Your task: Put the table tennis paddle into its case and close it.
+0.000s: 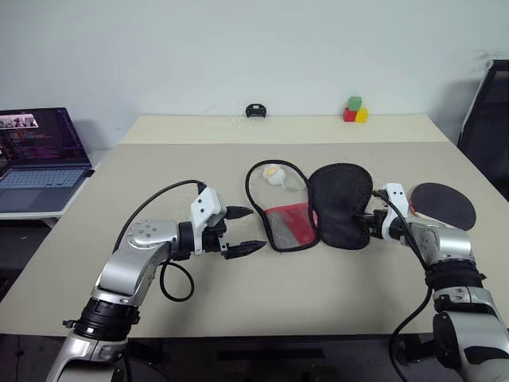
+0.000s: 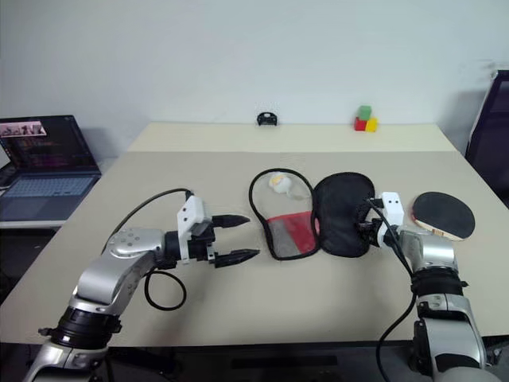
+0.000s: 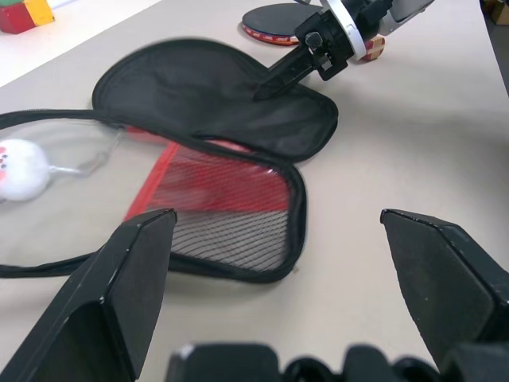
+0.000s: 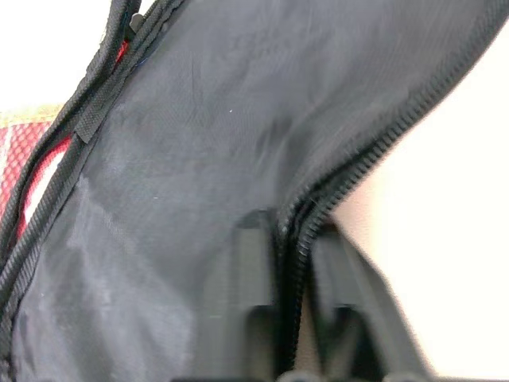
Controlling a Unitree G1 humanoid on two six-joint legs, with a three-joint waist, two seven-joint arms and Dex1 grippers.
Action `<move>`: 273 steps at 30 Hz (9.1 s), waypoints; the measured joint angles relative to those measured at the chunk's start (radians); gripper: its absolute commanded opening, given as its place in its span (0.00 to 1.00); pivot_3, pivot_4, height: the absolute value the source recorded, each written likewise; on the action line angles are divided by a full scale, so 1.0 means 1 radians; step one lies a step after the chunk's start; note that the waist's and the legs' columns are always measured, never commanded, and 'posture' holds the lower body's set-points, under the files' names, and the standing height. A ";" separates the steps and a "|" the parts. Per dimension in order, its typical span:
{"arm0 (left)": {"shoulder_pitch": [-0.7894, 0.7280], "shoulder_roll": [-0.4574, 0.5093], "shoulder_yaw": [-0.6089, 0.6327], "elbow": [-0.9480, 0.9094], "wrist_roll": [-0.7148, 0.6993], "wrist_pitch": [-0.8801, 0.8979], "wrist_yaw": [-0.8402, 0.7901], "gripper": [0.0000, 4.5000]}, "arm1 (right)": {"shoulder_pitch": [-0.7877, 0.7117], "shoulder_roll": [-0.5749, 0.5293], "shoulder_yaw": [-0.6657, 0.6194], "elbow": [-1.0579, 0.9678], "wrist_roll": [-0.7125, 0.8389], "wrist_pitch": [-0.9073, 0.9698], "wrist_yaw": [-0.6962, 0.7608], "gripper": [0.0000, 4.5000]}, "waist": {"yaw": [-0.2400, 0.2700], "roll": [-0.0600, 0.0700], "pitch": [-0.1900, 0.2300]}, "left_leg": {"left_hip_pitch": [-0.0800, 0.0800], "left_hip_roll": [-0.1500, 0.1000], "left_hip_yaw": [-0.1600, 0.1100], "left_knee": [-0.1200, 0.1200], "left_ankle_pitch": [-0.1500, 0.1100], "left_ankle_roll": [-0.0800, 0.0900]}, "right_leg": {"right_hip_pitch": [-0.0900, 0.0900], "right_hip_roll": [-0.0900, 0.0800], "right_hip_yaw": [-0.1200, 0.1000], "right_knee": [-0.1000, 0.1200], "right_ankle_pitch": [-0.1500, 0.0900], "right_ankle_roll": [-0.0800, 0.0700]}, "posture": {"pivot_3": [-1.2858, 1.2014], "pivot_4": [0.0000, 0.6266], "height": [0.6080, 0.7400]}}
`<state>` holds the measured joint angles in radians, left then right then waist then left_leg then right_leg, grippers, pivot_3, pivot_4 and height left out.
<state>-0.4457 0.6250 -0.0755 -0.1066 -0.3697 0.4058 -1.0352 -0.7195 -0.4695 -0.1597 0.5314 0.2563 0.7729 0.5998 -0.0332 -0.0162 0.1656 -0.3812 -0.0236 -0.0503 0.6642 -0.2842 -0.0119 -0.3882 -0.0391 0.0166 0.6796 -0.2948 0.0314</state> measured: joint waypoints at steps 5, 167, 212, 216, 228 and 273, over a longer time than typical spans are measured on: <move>-0.002 0.000 0.000 0.003 0.001 0.000 0.000 1.00 | -0.033 -0.027 0.046 0.033 -0.016 -0.003 0.024 0.00 | 0.000 0.000 0.000 | 0.000 0.000 0.000 0.000 0.000 0.000 | 0.000 0.000 0.000 0.000 0.000 0.000 | 0.52 0.24 1.00; -0.095 -0.017 -0.043 0.066 0.015 -0.001 -0.046 1.00 | 0.119 0.244 -0.019 -0.498 -0.037 0.215 -0.560 0.25 | 0.001 0.004 0.003 | -0.003 0.000 0.001 0.000 0.001 0.001 | -0.002 0.001 0.001 -0.001 0.001 0.001 | 0.52 0.24 1.00; -0.050 -0.042 0.043 0.241 0.046 -0.048 0.090 1.00 | 0.223 -0.192 -0.060 -0.877 0.381 0.196 0.157 0.99 | 0.003 0.003 0.003 | -0.003 0.000 -0.001 0.000 0.000 0.001 | -0.001 0.000 0.000 -0.002 0.001 0.001 | 0.52 0.24 1.00; -0.076 -0.069 0.041 0.320 0.089 -0.087 0.132 1.00 | 0.223 -0.210 -0.062 -0.880 0.434 0.197 0.182 0.99 | 0.006 0.003 0.003 | -0.003 0.000 -0.001 0.000 0.000 0.001 | -0.001 0.000 -0.001 -0.002 0.001 0.001 | 0.52 0.24 1.00; -0.290 -0.185 0.018 0.766 0.228 -0.257 0.215 1.00 | 0.256 -0.299 -0.055 -0.907 0.489 0.189 0.227 0.99 | 0.010 -0.001 0.006 | -0.003 -0.001 -0.001 0.001 0.000 0.001 | -0.001 0.000 -0.001 -0.002 0.001 0.001 | 0.52 0.24 1.00; -0.924 -0.660 0.151 1.430 0.318 -0.526 0.432 1.00 | 0.421 -0.326 -0.216 -1.011 0.503 0.208 -0.081 0.99 | 0.027 -0.009 0.011 | -0.018 -0.001 0.003 0.004 0.001 0.001 | -0.016 0.001 -0.002 0.002 0.001 0.001 | 0.52 0.24 1.00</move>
<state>-1.3699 -0.0351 0.0755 1.3234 -0.0521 -0.1204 -0.6035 -0.2983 -0.7951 -0.3754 -0.4792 0.7596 0.9807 0.5189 -0.0059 -0.0257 0.1762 -0.3988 -0.0248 -0.0474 0.6685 -0.2830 -0.0112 -0.4046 -0.0381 0.0148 0.6820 -0.2938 0.0323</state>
